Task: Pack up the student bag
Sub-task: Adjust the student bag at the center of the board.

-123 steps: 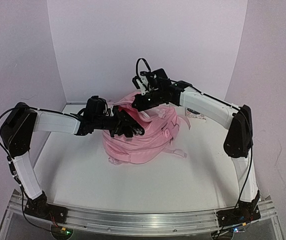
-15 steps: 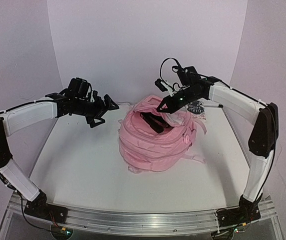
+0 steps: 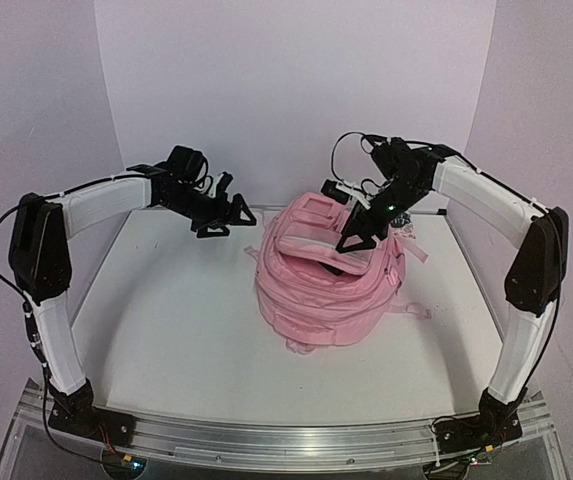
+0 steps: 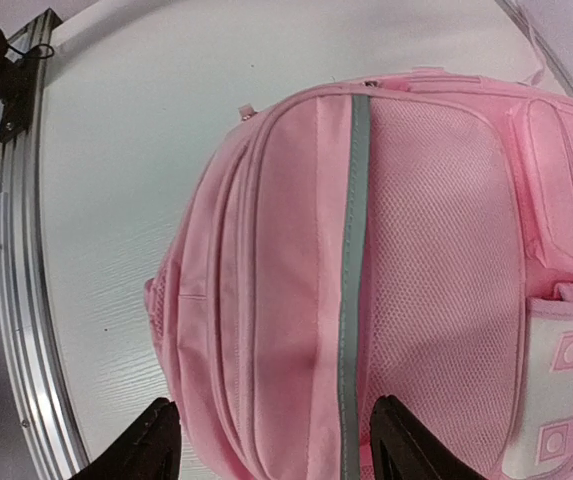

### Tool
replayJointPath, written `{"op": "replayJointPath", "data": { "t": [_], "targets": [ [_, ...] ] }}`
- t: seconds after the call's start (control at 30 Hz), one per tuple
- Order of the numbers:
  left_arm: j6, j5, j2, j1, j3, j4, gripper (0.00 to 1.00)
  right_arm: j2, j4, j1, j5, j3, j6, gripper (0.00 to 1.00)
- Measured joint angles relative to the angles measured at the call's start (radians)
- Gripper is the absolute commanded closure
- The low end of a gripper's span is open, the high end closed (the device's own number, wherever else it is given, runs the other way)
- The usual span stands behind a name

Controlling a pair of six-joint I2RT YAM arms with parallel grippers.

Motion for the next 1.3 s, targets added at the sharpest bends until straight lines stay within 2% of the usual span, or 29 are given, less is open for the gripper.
{"op": "replayJointPath", "data": {
  "t": [0.1,0.23,0.37,0.5,0.63,0.77,1.0,1.3],
  "targets": [
    [0.116,0.020,0.060,0.000,0.068,-0.036,0.17,0.004,-0.042,0.000,-0.024,0.030,-0.007,0.43],
    [0.168,0.055,0.147,0.010,0.197,-0.056,0.36,0.028,-0.042,0.000,-0.063,0.063,0.072,0.52],
    [0.116,0.097,0.265,0.020,0.360,-0.066,0.40,0.073,0.017,0.007,-0.081,0.073,0.179,0.55],
    [0.056,0.115,0.322,0.019,0.398,-0.074,0.42,0.099,0.082,0.034,-0.049,0.034,0.229,0.58],
    [0.085,0.127,0.324,0.000,0.377,-0.072,0.39,0.102,0.126,0.083,0.022,-0.079,0.243,0.61],
    [0.178,0.133,0.275,-0.015,0.271,-0.042,0.34,0.103,0.147,0.101,0.115,-0.147,0.225,0.63],
    [0.432,0.125,0.270,-0.016,0.301,-0.131,0.28,0.082,0.166,0.064,0.152,-0.201,0.187,0.63],
    [0.754,0.020,0.253,-0.059,0.270,-0.161,0.27,0.051,0.153,-0.022,0.152,-0.256,0.130,0.63]
  ]
}}
